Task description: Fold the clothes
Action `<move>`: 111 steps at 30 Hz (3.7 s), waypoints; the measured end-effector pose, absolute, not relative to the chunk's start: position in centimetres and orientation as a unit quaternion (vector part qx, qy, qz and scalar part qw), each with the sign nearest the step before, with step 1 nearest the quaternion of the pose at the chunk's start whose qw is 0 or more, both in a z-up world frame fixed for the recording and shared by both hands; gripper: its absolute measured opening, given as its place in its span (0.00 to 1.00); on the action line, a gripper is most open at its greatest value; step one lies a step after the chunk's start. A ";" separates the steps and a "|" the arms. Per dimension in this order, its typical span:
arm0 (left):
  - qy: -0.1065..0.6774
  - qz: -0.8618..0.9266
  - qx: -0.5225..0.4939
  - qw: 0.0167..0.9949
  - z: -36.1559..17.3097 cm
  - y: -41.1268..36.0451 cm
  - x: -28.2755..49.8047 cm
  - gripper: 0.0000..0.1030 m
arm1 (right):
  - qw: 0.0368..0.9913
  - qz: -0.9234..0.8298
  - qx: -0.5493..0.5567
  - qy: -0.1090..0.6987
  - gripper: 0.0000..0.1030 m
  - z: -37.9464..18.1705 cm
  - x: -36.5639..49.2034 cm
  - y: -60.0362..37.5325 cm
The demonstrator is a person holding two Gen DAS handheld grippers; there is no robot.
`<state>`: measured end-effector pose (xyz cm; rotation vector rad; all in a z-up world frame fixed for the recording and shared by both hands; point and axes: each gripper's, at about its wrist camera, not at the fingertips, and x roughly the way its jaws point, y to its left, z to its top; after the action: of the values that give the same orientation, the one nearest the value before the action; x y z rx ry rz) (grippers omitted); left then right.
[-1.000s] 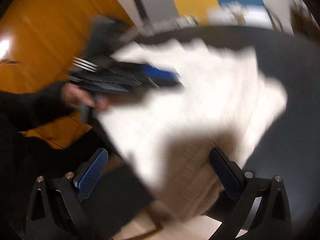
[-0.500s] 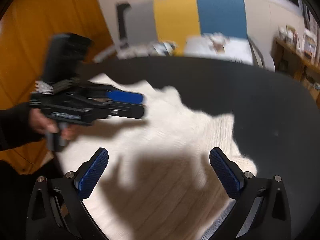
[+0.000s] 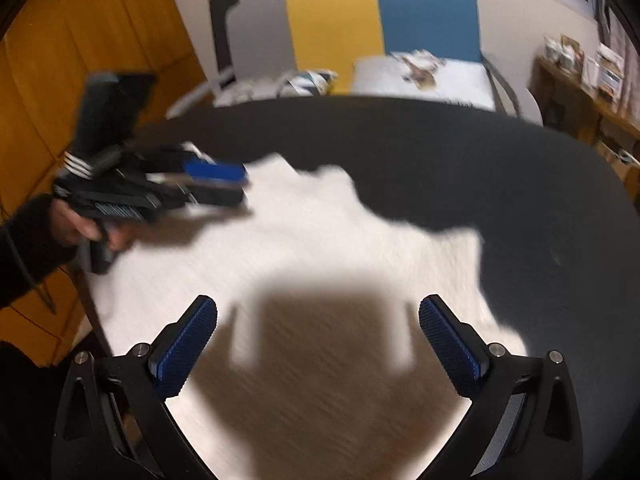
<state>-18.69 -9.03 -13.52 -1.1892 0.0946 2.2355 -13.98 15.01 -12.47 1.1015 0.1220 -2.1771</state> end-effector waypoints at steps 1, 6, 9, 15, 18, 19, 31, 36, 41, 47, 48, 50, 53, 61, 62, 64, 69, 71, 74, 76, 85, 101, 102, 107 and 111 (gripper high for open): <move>0.039 0.835 -0.458 0.301 -14.2 -9.0 -18.9 0.44 | 0.346 -0.839 0.417 0.045 1.00 -12.3 -14.1 14.1; 0.027 0.834 -0.477 0.275 -15.3 -8.8 -20.1 0.44 | 0.296 -0.832 0.461 0.082 1.00 -15.8 -16.0 10.5; 0.026 0.857 -0.426 0.289 -12.4 -9.5 -19.6 0.42 | 0.282 -0.852 0.435 0.070 1.00 -17.1 -15.8 10.0; 0.102 0.814 -0.463 0.336 -13.7 -10.4 -21.3 0.43 | 0.289 -0.849 0.438 0.064 1.00 -16.8 -15.6 10.2; 0.096 0.800 -0.487 0.337 -15.6 -11.2 -21.8 0.43 | 0.284 -0.847 0.446 0.064 1.00 -16.4 -15.5 10.0; 0.097 0.797 -0.487 0.343 -15.8 -11.0 -21.8 0.43 | 0.280 -0.845 0.450 0.064 1.00 -16.2 -15.4 9.9; 0.134 0.824 -0.450 0.318 -15.7 -8.8 -20.4 0.06 | 0.234 -0.854 0.461 0.059 1.00 -16.4 -16.5 8.9; 0.070 0.835 -0.467 0.281 -16.9 -9.7 -22.0 0.09 | 0.215 -0.867 0.447 0.055 1.00 -16.2 -16.6 9.3; 0.039 0.837 -0.469 0.279 -16.4 -10.3 -21.7 0.19 | 0.225 -0.864 0.449 0.044 1.00 -16.7 -16.9 8.9; 0.004 0.889 -0.379 0.258 -12.0 -14.6 -17.7 0.21 | 0.238 -0.868 0.434 0.038 1.00 -15.2 -16.9 8.2; 0.013 0.889 -0.375 0.261 -12.0 -14.9 -17.1 0.22 | 0.240 -0.869 0.432 0.037 1.00 -14.9 -16.9 8.0; 0.034 0.888 -0.374 0.266 -12.1 -15.4 -16.0 0.22 | 0.250 -0.869 0.426 0.038 1.00 -14.4 -16.9 7.3; 0.105 0.870 -0.433 0.213 -15.8 -14.8 -16.4 0.23 | 0.252 -0.860 0.437 0.080 1.00 -15.1 -17.5 4.3; 0.009 0.880 -0.453 0.144 -15.9 -16.4 -16.2 0.26 | 0.233 -0.849 0.471 0.055 1.00 -17.8 -20.0 4.0; 0.000 0.881 -0.452 0.139 -15.6 -16.6 -15.8 0.26 | 0.231 -0.850 0.471 0.053 1.00 -17.8 -20.0 4.2; -0.036 0.885 -0.430 0.175 -14.2 -17.2 -15.0 0.25 | 0.227 -0.850 0.473 0.048 1.00 -17.8 -20.1 4.4; 0.058 0.891 -0.402 0.202 -13.4 -15.6 -14.4 0.28 | 0.230 -0.854 0.459 0.087 1.00 -16.0 -19.7 1.5; 0.034 0.870 -0.448 0.204 -15.5 -16.3 -16.1 0.28 | 0.242 -0.848 0.460 0.102 1.00 -16.2 -20.0 -0.3; -0.050 0.863 -0.466 0.187 -16.4 -18.5 -17.4 0.27 | 0.236 -0.837 0.483 0.101 1.00 -18.0 -21.5 -1.5; -0.080 0.869 -0.458 0.173 -16.3 -19.1 -17.0 0.26 | 0.229 -0.840 0.483 0.093 1.00 -18.2 -21.9 -1.4; -0.117 0.908 -0.391 0.097 -12.3 -21.8 -9.5 0.30 | 0.211 -0.860 0.455 0.090 1.00 -15.6 -18.1 1.0; -0.111 0.911 -0.395 0.048 -15.9 -21.9 -4.2 0.33 | 0.127 -0.881 0.452 0.062 1.00 -17.7 -10.4 7.2; -0.122 0.909 -0.396 0.049 -15.9 -22.2 -3.7 0.33 | 0.130 -0.880 0.452 0.065 1.00 -17.7 -10.0 7.1; -0.129 0.909 -0.396 0.023 -14.4 -22.8 -1.2 0.33 | 0.151 -0.875 0.452 0.086 1.00 -16.3 -8.0 6.0; -0.108 0.923 -0.370 0.024 -13.1 -22.2 0.8 0.35 | 0.174 -0.878 0.431 0.114 1.00 -15.4 -5.2 4.9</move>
<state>0.77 -22.15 -13.13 -1.1438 -0.3343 2.8542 -5.22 4.88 -15.44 1.2211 0.3244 -2.4884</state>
